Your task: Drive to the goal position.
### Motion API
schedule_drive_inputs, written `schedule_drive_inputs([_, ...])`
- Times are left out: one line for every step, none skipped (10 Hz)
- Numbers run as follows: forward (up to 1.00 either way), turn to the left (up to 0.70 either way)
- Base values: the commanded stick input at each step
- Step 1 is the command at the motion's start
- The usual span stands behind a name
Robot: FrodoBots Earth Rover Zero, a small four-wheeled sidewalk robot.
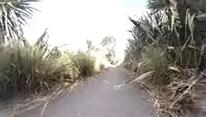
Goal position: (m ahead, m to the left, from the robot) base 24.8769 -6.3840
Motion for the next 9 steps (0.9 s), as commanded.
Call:
schedule_drive_inputs([0.0,0.0])
schedule_drive_inputs([0.0,0.0])
schedule_drive_inputs([0.0,0.0])
schedule_drive_inputs([0.0,0.0])
schedule_drive_inputs([0.0,0.0])
schedule_drive_inputs([0.0,0.0])
schedule_drive_inputs([0.0,0.0])
schedule_drive_inputs([0.0,0.0])
schedule_drive_inputs([0.0,0.0])
